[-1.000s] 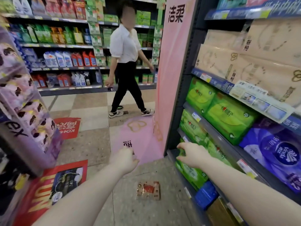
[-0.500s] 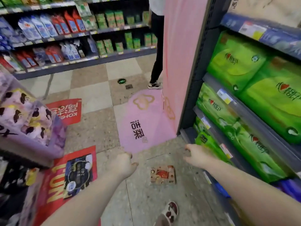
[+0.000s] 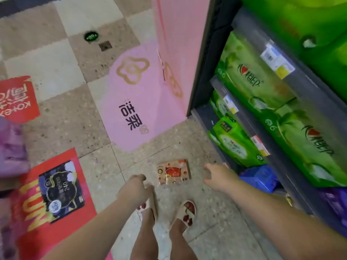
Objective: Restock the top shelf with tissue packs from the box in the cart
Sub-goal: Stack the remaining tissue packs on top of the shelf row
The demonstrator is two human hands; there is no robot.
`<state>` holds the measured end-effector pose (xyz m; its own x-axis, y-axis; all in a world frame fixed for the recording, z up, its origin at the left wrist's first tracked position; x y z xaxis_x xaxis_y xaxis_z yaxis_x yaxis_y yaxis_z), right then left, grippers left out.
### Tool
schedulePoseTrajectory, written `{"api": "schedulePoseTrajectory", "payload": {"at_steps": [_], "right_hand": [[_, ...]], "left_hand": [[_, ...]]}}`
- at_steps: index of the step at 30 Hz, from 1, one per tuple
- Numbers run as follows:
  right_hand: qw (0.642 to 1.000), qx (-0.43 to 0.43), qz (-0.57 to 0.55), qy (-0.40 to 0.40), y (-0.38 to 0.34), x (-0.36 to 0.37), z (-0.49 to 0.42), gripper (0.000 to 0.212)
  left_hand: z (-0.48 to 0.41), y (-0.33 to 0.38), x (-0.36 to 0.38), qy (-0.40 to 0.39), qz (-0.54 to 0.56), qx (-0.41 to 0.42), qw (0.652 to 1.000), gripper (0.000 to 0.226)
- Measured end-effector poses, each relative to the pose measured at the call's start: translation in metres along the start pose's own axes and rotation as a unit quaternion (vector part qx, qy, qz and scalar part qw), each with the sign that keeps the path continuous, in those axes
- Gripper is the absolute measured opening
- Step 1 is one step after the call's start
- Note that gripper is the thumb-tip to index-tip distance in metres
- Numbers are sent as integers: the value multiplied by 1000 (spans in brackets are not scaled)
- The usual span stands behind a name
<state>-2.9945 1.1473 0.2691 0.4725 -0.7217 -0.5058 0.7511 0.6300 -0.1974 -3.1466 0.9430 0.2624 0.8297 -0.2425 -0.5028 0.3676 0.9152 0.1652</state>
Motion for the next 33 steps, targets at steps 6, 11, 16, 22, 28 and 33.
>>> {"api": "schedulePoseTrajectory", "payload": {"at_steps": [6,11,16,22,28,33], "right_hand": [[996,47,-61,-43,34,53,-98,45],[991,73,-94,-59,46,95,-186,46],[989,71,-109,-67,43,132,-265,41],[986,85,-124,-76,64,188,-350,41],[979,101,-162,-67,88,238,-415,45],[959,108,-258,-39,101,270,-462,43]], "left_hand": [[-110,3,34,-39,-6,4,999,53],[-208,-13,67,-52,-3,3,999,57],[-293,-35,110,-84,25,-11,996,60],[-378,-65,175,-105,68,-46,991,67],[-444,-93,229,-104,162,-100,976,80],[-489,-98,247,-81,249,-127,957,82]]}}
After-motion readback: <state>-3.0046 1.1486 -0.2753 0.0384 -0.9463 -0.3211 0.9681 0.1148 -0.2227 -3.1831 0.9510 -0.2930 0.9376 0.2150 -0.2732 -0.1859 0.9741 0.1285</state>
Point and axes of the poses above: each hand's wrist, its own z-axis away from the middle knuckle, its own x-axis out of the palm, y = z × x, the point moved 9 cm from there along -z, towards the middle knuckle, and after that the axes turned 8 degrees about -y, right-handed, at the moved point
